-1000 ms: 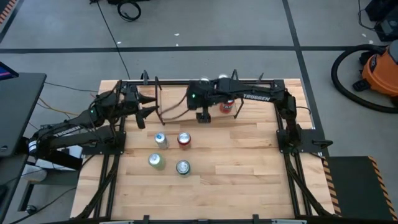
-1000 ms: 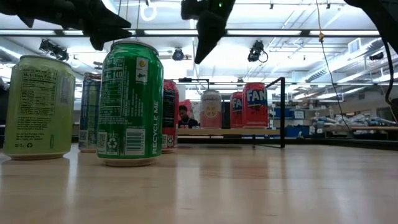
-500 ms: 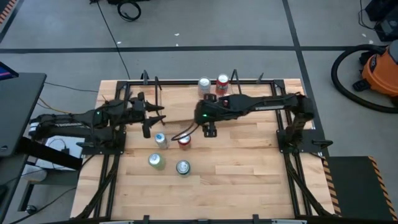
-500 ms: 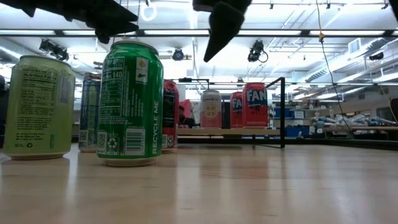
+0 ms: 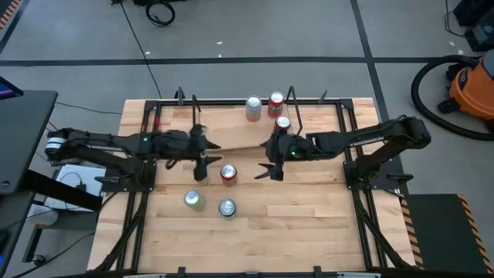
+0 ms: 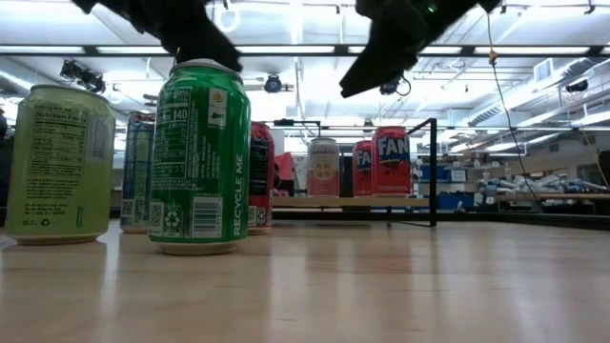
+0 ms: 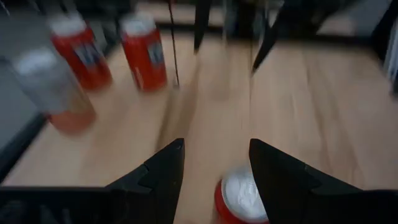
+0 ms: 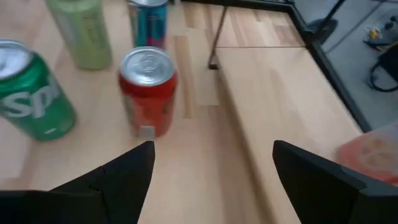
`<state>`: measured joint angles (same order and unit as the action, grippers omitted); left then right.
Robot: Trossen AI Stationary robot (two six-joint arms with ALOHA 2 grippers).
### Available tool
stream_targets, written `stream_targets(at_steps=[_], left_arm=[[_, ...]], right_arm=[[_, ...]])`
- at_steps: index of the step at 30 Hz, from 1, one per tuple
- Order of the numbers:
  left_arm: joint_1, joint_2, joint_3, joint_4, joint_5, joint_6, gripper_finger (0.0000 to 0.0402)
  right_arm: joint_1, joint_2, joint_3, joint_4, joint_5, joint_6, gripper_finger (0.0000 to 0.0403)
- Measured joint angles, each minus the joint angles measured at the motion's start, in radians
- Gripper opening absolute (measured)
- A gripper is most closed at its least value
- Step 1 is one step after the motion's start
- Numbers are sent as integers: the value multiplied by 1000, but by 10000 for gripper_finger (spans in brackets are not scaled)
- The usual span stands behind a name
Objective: Place canned beverage on shelf
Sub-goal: Put the blue soda can on the shelf aligned with the orange-white soda can
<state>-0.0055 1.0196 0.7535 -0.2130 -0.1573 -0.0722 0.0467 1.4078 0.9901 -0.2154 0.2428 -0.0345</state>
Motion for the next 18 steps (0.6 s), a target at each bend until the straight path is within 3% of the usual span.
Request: stream_targets(at_steps=[4, 11, 18], left_arm=[[-27, 113, 156, -271, 11, 6, 192], [-63, 224, 439, -686, 9, -116, 192], [-102, 239, 484, -845, 5, -301, 194]], right_arm=[[22, -16, -101, 149, -10, 6, 336], [52, -1, -206, 354, -10, 7, 336], [80, 15, -301, 530, -11, 7, 336]])
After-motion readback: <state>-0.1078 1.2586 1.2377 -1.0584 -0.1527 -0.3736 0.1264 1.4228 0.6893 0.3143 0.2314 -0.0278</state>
